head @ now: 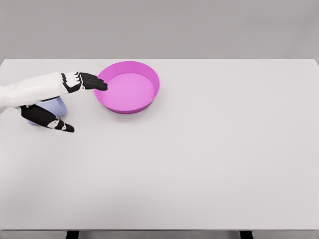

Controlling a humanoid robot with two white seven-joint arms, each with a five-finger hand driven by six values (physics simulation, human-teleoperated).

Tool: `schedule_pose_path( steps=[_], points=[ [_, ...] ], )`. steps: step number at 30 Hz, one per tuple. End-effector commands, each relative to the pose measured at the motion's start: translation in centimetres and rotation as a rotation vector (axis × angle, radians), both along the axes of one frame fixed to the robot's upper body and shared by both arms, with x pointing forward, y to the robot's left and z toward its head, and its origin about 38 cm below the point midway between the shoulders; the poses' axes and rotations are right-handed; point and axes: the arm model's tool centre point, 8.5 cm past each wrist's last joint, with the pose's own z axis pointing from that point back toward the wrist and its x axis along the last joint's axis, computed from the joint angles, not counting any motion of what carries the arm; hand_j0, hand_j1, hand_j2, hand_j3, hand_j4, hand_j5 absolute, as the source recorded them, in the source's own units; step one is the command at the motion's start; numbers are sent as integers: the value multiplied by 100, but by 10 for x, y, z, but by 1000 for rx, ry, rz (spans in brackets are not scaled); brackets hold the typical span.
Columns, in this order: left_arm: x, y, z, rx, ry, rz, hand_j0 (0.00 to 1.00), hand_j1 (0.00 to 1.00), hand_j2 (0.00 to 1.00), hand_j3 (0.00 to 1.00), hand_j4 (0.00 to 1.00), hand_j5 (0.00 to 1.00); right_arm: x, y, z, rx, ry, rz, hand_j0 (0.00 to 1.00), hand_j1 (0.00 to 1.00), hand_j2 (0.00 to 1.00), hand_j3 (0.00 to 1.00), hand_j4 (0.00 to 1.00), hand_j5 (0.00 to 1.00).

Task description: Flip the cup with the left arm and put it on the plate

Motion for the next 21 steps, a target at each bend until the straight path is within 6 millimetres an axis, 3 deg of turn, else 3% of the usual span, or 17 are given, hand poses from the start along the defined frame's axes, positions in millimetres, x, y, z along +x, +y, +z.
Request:
schedule_pose_path(
  steps=[1, 6, 9, 14, 16, 17, 21],
  points=[
    [0, 1, 1, -5, 3, 3, 100, 100, 100, 100, 100, 100, 0, 0, 0, 0, 1, -2, 100, 100, 100, 100, 100, 100],
    [0, 1, -1, -5, 10, 4, 100, 100, 100, 100, 100, 100, -4, 0, 0, -2, 7, -4, 100, 100, 100, 100, 100, 100],
    [-5, 5, -13, -14, 54, 14, 100, 100, 100, 100, 100, 100, -4, 0, 0, -2, 7, -5, 100, 100, 100, 100, 100, 100],
    [-5, 6, -13, -82, 88, 23, 100, 100, 100, 100, 100, 100, -4, 0, 0, -2, 7, -5, 100, 100, 100, 100, 100, 100],
    [-1, 5, -2, -134, 42, 41, 100, 100, 100, 100, 100, 100, -4, 0, 0, -2, 7, -5, 100, 100, 100, 100, 100, 100],
    [5, 7, 4, -160, 36, 90, 100, 100, 100, 100, 100, 100, -4, 0, 0, -2, 7, -5, 100, 100, 100, 100, 100, 100],
    [14, 35, -8, -239, 144, 335, 100, 100, 100, 100, 100, 100, -4, 0, 0, -2, 7, -4, 100, 100, 100, 100, 100, 100]
  ],
)
